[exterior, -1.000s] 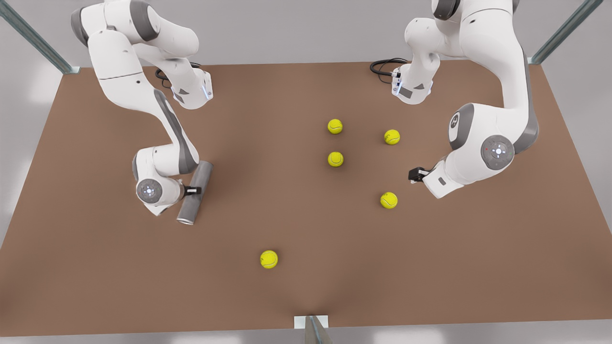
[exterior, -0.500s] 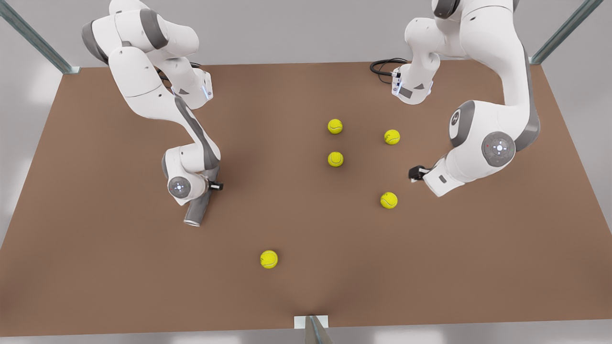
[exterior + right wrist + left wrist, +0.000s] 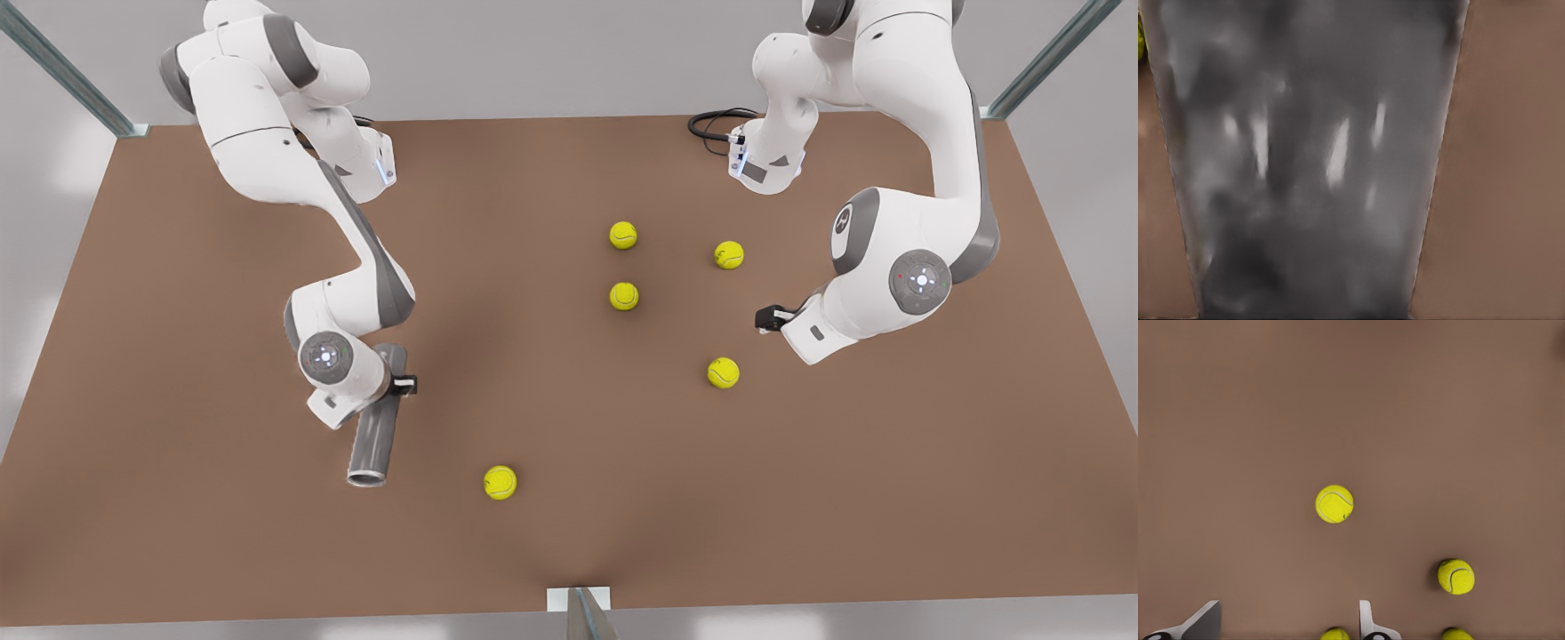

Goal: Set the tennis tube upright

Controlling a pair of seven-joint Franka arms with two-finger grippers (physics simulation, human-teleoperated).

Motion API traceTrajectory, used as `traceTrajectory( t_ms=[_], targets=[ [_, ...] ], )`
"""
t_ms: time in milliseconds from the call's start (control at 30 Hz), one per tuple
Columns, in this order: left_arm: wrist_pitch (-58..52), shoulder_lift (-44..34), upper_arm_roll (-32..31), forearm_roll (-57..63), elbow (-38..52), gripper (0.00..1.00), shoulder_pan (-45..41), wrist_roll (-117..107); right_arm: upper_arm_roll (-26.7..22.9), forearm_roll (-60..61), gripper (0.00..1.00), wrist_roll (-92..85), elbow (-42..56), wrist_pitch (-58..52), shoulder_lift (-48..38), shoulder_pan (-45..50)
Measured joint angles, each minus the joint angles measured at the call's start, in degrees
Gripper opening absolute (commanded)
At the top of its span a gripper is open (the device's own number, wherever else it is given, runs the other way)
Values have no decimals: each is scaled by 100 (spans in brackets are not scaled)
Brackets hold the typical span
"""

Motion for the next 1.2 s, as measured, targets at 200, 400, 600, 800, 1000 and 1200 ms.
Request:
traceTrajectory(
  t_ms=[200, 400, 600, 800, 1000, 1200],
  targets=[
    [-15, -3, 0, 0, 0, 100, 0, -30, 485, -770, 51, -1079, 1597, -216, 1126, 635],
    [-15, 8, 0, 0, -8, 100, -3, -52, 480, -1085, 49, -2224, 2211, -12, 1718, 1180],
    [-19, -13, 0, 6, -9, 100, -44, -79, 513, -1180, 46, -3307, 2208, 288, 1734, 1282],
    [-22, -3, 1, 15, -10, 100, -45, -104, 523, -1176, 45, -4416, 2108, 806, 1775, 1388],
    [-21, -4, 1, 18, -9, 100, -43, -122, 515, -1211, 45, -5516, 2122, 1335, 2137, 1906],
    [-20, 2, 1, 25, -17, 100, -44, -135, 446, -1197, 46, -6272, 2250, 1602, 2451, 2011]
  ],
)
